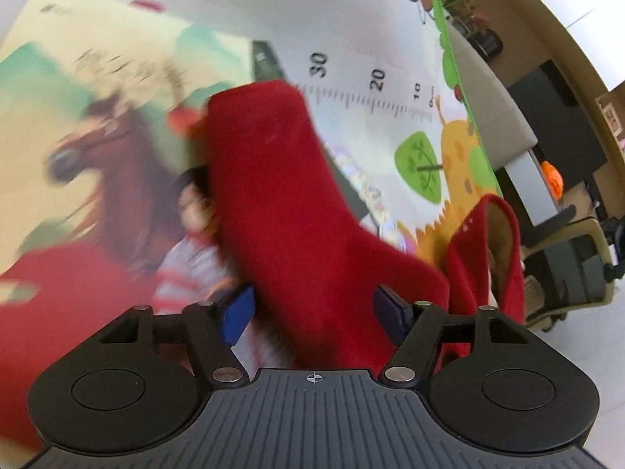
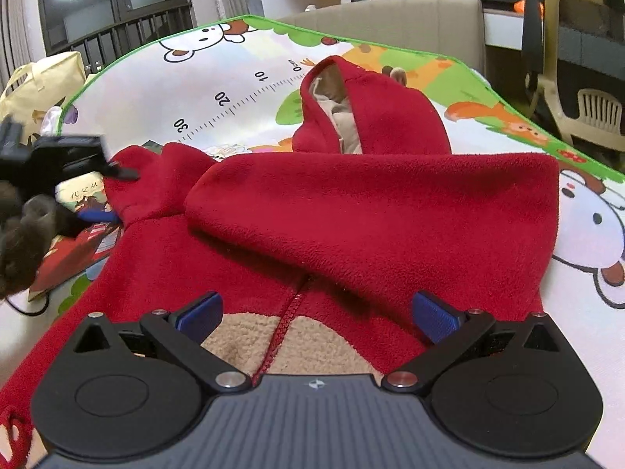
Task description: Fold clothes
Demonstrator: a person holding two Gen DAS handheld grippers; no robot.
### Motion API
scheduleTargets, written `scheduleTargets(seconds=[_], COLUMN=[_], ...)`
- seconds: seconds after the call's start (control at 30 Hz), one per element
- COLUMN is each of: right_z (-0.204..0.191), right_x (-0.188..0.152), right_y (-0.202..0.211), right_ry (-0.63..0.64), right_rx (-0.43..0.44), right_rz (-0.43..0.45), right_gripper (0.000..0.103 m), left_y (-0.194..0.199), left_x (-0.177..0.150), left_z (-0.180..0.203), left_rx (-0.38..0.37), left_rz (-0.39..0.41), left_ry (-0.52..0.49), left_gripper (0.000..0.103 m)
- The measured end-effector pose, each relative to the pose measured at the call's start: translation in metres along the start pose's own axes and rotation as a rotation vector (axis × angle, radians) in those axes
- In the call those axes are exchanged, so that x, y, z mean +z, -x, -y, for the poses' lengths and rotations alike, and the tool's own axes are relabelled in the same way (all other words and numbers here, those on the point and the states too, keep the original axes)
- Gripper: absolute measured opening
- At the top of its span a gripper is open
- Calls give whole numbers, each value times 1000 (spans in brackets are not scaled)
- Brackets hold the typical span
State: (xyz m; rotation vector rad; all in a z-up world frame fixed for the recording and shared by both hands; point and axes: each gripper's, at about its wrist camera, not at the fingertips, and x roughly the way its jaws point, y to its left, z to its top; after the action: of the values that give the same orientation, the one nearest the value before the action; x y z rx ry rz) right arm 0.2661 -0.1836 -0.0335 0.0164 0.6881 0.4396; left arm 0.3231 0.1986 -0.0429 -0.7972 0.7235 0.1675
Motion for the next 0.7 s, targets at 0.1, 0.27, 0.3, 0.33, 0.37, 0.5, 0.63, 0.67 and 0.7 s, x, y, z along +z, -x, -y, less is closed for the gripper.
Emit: scheduleTargets(seconds=[0.1,0.27,0.3,0.33,0.37,0.5,0.63,0.67,0.7], right_z=[3,31,37,43,49,67,70,69,68], right_x=[0,8,11,13,15,25,34,35,38], right_y=[3,38,49,60,70,94,92,87,80], right_ry=[-10,-127,-141,-151,-154,-181,-190,-179,-164], right_rx=[12,48,33,7,-30,-152,-154,-152,-153], right_rz=[9,126,161,197,229,286,270,261,251], right_gripper=[103,103,103,103,103,103,103,103,103], left_y=[-8,37,48,55,59,43,21,22,25], left_x=[-1,-33,-43,-54,-69,-135,-169,-168,-162], left_z=[33,116,132,145,158,187,181,176,172], left_rx=[66,-102,-155,-209,-266,-404,-406,-404,-400], left_rz=[84,256,283,293,287,82,-117,-137,-141], left_ry=[-202,-602,-665,-717,-774,-981,-1064,-1053,-1030], left_gripper=[15,13,13,13,14,30,59,67,78])
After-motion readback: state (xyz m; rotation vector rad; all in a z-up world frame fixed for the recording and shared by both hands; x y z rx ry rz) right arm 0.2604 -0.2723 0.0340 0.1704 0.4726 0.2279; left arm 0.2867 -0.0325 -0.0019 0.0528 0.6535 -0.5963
